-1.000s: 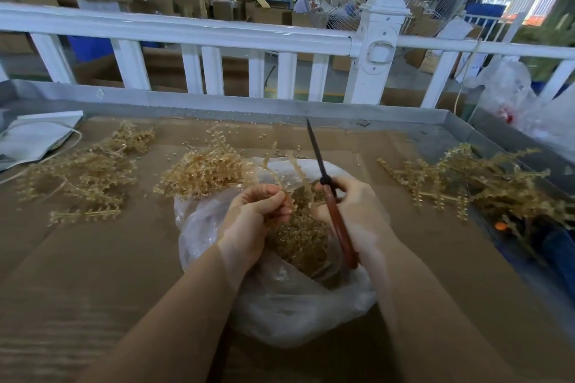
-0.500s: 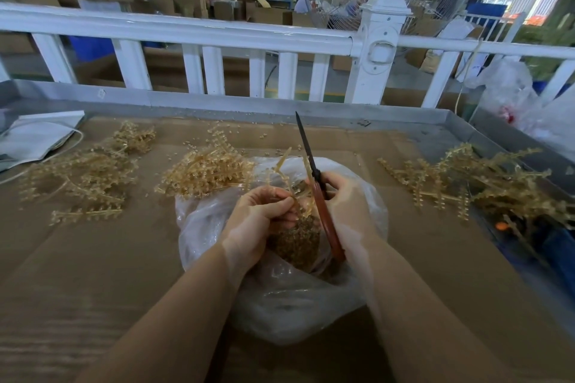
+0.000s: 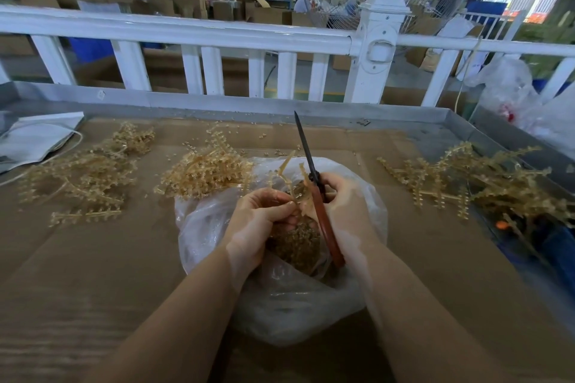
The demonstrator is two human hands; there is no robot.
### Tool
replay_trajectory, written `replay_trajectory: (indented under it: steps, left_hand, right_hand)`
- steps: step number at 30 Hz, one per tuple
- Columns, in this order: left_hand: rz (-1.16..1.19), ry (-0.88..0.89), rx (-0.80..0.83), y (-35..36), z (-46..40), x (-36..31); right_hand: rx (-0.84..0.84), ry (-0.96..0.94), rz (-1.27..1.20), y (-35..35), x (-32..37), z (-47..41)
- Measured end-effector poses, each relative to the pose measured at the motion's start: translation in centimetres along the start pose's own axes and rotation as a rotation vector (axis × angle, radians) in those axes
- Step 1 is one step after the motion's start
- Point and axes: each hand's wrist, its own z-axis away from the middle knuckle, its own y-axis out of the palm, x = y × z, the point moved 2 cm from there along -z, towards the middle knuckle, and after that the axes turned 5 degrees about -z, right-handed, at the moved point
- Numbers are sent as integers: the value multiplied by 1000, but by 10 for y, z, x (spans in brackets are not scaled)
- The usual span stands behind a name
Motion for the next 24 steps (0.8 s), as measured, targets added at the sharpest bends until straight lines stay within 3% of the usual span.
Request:
replay_trajectory:
  steps: [5,10,14,20,24]
  left_hand:
    - [17,7,-16,0,1,1]
    - [205,26,-56,-10,-2,1]
    - [107,12,5,-7,0,1]
    - [-53,15,23,-3,-1,4]
    - [-58,28,46,-2,-1,4]
  right_hand:
    - [-54,-46,44,3,-1,2]
    - [-212,60,-28,-12,-4,1]
    - [-127,-14,107,-13,3,2]
    - [-56,3,-80,-13,6,9]
    - [-64,-16,19,-9,9,11]
